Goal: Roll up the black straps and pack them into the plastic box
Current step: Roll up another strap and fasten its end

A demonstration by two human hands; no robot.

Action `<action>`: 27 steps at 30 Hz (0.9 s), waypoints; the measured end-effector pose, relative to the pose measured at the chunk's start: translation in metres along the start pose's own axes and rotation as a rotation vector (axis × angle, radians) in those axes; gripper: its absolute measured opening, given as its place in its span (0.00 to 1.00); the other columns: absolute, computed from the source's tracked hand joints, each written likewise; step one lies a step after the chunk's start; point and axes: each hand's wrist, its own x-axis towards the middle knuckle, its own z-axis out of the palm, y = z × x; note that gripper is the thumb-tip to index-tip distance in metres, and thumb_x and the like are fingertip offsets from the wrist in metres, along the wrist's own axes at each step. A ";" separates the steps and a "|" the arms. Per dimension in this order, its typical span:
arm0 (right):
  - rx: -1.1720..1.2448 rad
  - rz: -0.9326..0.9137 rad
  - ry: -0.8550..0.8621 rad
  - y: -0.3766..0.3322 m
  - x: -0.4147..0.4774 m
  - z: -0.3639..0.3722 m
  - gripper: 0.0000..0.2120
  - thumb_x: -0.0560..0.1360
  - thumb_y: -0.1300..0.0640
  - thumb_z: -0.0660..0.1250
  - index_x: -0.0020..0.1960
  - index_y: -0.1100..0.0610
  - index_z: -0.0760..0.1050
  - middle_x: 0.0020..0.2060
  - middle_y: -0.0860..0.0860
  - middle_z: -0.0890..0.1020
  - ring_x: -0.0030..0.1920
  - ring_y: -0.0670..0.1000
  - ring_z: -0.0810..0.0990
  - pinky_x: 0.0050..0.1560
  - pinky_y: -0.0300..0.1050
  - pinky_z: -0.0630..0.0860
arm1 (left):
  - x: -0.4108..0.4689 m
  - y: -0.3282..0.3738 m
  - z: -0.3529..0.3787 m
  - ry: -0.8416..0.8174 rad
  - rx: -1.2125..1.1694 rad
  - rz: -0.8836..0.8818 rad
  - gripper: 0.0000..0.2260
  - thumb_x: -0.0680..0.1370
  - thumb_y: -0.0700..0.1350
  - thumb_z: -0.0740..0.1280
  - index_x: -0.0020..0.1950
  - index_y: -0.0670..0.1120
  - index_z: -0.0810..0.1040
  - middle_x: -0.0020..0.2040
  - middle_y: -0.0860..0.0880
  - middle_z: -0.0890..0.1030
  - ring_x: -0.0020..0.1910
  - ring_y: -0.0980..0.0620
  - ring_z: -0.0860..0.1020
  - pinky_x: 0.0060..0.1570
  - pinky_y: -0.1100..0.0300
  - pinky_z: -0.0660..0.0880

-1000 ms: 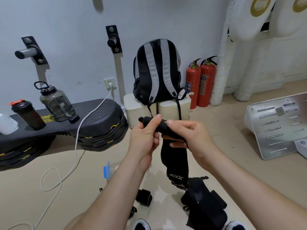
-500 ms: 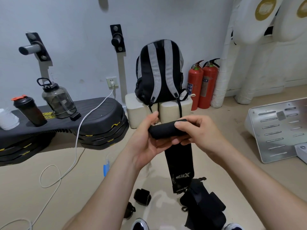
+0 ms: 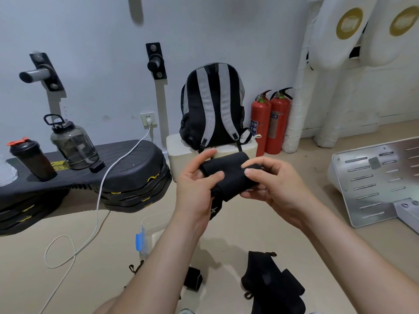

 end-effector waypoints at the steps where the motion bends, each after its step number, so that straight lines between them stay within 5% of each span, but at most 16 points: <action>1: 0.003 0.005 0.016 0.000 0.001 0.000 0.07 0.78 0.68 0.66 0.46 0.57 0.77 0.45 0.59 0.79 0.38 0.52 0.83 0.37 0.44 0.80 | -0.001 0.000 -0.001 0.000 0.060 0.003 0.20 0.75 0.25 0.64 0.56 0.46 0.82 0.48 0.44 0.85 0.48 0.42 0.83 0.53 0.37 0.80; 3: -0.013 0.012 0.029 0.001 0.002 -0.002 0.10 0.77 0.68 0.68 0.49 0.54 0.72 0.44 0.59 0.79 0.37 0.52 0.84 0.37 0.45 0.79 | -0.004 0.002 -0.002 -0.029 0.160 0.016 0.17 0.76 0.26 0.65 0.55 0.45 0.83 0.46 0.46 0.86 0.46 0.43 0.83 0.51 0.39 0.81; 7: -0.128 -0.032 0.063 -0.006 0.006 -0.012 0.16 0.75 0.69 0.68 0.52 0.52 0.67 0.41 0.56 0.74 0.35 0.48 0.78 0.36 0.42 0.76 | -0.008 0.019 -0.016 -0.239 0.561 -0.090 0.13 0.78 0.33 0.66 0.58 0.47 0.82 0.36 0.41 0.83 0.29 0.50 0.80 0.31 0.61 0.77; 10: -0.291 -0.016 -0.050 -0.016 0.002 -0.019 0.18 0.74 0.70 0.69 0.54 0.52 0.67 0.41 0.55 0.73 0.38 0.49 0.75 0.36 0.40 0.76 | -0.005 0.027 -0.030 -0.360 0.941 -0.113 0.04 0.78 0.41 0.71 0.49 0.49 0.85 0.29 0.47 0.80 0.28 0.51 0.76 0.33 0.61 0.74; 12: -0.423 -0.013 -0.178 -0.022 -0.002 -0.020 0.21 0.74 0.69 0.70 0.56 0.50 0.66 0.41 0.55 0.73 0.38 0.49 0.75 0.39 0.42 0.76 | -0.003 0.027 -0.029 -0.327 0.786 0.056 0.09 0.75 0.41 0.75 0.52 0.52 0.85 0.37 0.51 0.81 0.38 0.54 0.79 0.44 0.62 0.76; 15: -0.518 -0.048 -0.324 -0.032 -0.005 -0.017 0.25 0.73 0.70 0.70 0.59 0.46 0.66 0.37 0.53 0.75 0.37 0.50 0.73 0.41 0.47 0.74 | 0.000 0.019 -0.017 -0.601 0.556 0.015 0.27 0.72 0.46 0.76 0.70 0.54 0.75 0.64 0.55 0.80 0.66 0.60 0.75 0.67 0.55 0.71; 17: -0.533 -0.036 -0.343 -0.038 -0.005 -0.017 0.28 0.71 0.70 0.71 0.60 0.44 0.65 0.32 0.52 0.75 0.35 0.51 0.73 0.39 0.49 0.73 | -0.001 0.012 -0.010 -0.703 0.584 -0.029 0.27 0.72 0.44 0.75 0.70 0.49 0.74 0.66 0.52 0.80 0.67 0.55 0.75 0.68 0.53 0.72; 22: -0.512 -0.072 -0.232 -0.047 -0.003 -0.024 0.29 0.67 0.62 0.77 0.59 0.41 0.69 0.37 0.59 0.82 0.37 0.55 0.82 0.43 0.57 0.80 | -0.002 0.015 -0.007 -0.575 0.484 0.011 0.10 0.78 0.36 0.68 0.58 0.45 0.82 0.50 0.51 0.86 0.52 0.56 0.83 0.50 0.64 0.77; 27: -0.523 -0.211 -0.120 -0.046 -0.001 -0.014 0.14 0.71 0.60 0.76 0.53 0.52 0.77 0.34 0.49 0.83 0.36 0.49 0.84 0.38 0.43 0.80 | 0.000 0.010 -0.003 -0.249 0.388 0.067 0.08 0.72 0.34 0.74 0.46 0.46 0.85 0.40 0.51 0.86 0.46 0.51 0.84 0.47 0.60 0.80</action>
